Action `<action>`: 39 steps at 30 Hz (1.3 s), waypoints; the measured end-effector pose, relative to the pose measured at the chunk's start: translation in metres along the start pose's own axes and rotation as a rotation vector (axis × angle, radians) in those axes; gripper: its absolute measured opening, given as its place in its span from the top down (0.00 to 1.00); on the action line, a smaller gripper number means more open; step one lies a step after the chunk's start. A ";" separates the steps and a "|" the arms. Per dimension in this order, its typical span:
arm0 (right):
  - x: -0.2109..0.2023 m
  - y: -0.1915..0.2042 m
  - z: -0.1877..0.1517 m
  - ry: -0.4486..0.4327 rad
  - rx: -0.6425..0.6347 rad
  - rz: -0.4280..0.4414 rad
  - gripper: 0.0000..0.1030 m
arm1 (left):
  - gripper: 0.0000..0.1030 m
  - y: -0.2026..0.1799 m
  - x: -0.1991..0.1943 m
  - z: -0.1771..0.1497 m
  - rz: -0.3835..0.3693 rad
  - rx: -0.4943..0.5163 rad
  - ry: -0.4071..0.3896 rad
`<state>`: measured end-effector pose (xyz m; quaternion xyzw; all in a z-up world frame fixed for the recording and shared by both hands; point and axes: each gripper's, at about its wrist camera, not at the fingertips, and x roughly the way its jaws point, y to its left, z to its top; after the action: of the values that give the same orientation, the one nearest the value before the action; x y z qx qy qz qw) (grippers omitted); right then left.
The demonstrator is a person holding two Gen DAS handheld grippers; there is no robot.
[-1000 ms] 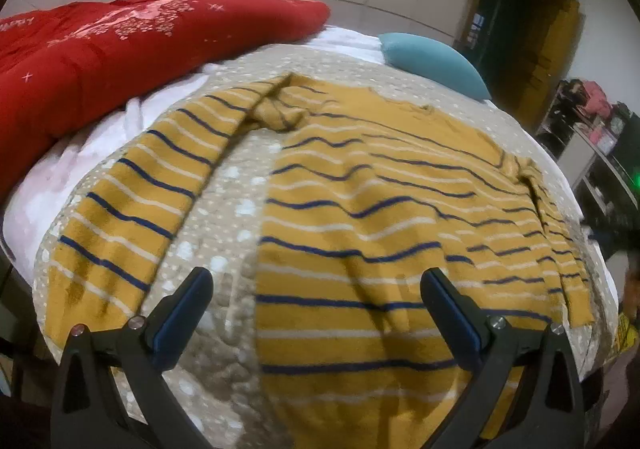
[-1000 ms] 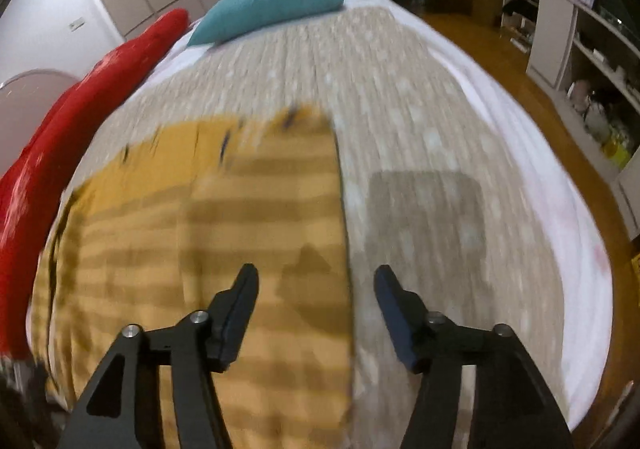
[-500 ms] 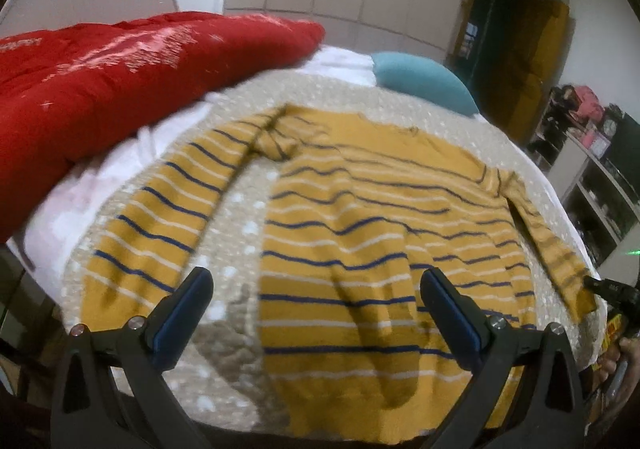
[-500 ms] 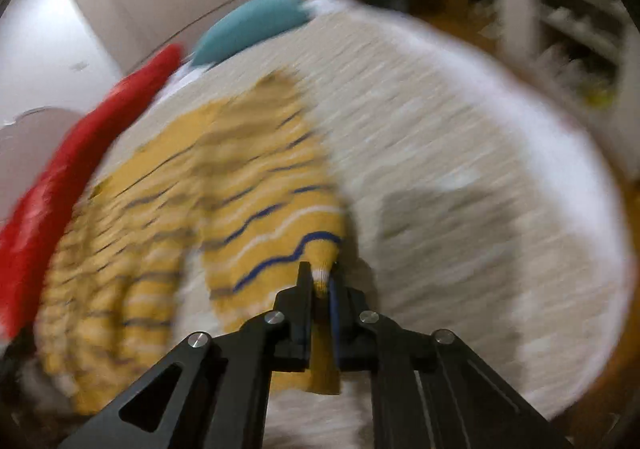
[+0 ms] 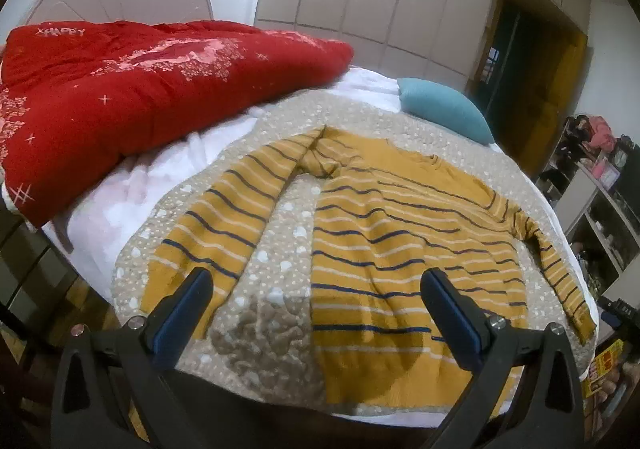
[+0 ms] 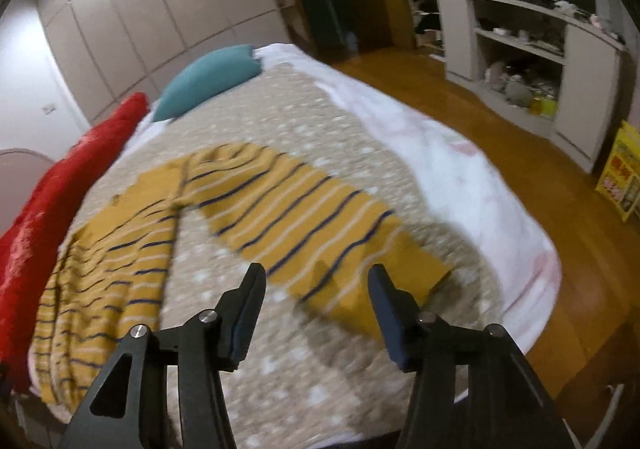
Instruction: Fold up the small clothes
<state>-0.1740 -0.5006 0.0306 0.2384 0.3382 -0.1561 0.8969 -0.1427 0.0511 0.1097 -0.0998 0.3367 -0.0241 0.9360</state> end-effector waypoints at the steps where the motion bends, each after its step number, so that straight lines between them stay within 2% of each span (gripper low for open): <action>1: 0.000 0.008 -0.004 0.004 -0.016 0.017 0.41 | 0.00 0.000 -0.002 0.000 0.001 -0.001 -0.001; 6: 0.002 0.035 -0.019 0.026 -0.123 0.064 0.38 | 0.00 -0.002 -0.005 0.000 0.026 0.004 0.000; 10: 0.024 0.065 -0.029 0.073 -0.176 0.129 0.37 | 0.00 0.000 0.004 -0.001 0.034 -0.004 0.013; 16: 0.053 0.103 -0.050 0.141 -0.246 0.198 0.37 | 0.00 0.003 0.054 -0.006 0.014 0.020 0.135; 22: 0.065 0.117 -0.067 0.203 -0.270 0.294 0.35 | 0.02 -0.001 0.109 -0.021 -0.113 -0.028 0.292; 24: 0.068 0.122 -0.071 0.229 -0.278 0.330 0.33 | 0.17 -0.007 0.120 -0.027 -0.124 -0.038 0.329; 25: 0.072 0.127 -0.074 0.244 -0.288 0.340 0.33 | 0.35 -0.010 0.121 -0.029 -0.081 -0.020 0.328; 26: 0.075 0.132 -0.078 0.255 -0.294 0.345 0.33 | 0.66 -0.013 0.119 -0.028 -0.031 0.009 0.317; 27: 0.078 0.136 -0.082 0.263 -0.300 0.355 0.33 | 0.84 -0.013 0.117 -0.026 -0.018 0.023 0.308; 28: 0.079 0.141 -0.085 0.265 -0.305 0.362 0.33 | 0.91 -0.010 0.114 -0.024 -0.043 0.008 0.314; 30: 0.082 0.155 -0.098 0.264 -0.349 0.358 0.33 | 0.93 -0.001 0.110 -0.019 -0.040 -0.030 0.313; 32: 0.077 0.164 -0.109 0.248 -0.412 0.356 0.63 | 0.97 0.002 0.106 -0.016 0.023 -0.016 0.298; 33: 0.076 0.164 -0.110 0.259 -0.419 0.377 0.88 | 0.97 0.004 0.104 -0.015 0.047 -0.011 0.298; 35: 0.070 0.155 -0.108 0.267 -0.375 0.420 0.91 | 0.97 0.009 0.102 -0.012 0.069 -0.023 0.302; 39: 0.055 0.124 -0.099 0.241 -0.331 0.351 0.93 | 0.97 0.015 0.091 -0.012 0.060 -0.042 0.304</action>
<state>-0.1318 -0.3505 -0.0318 0.1602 0.4169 0.0885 0.8903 -0.0800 0.0532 0.0407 -0.1044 0.4776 -0.0040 0.8723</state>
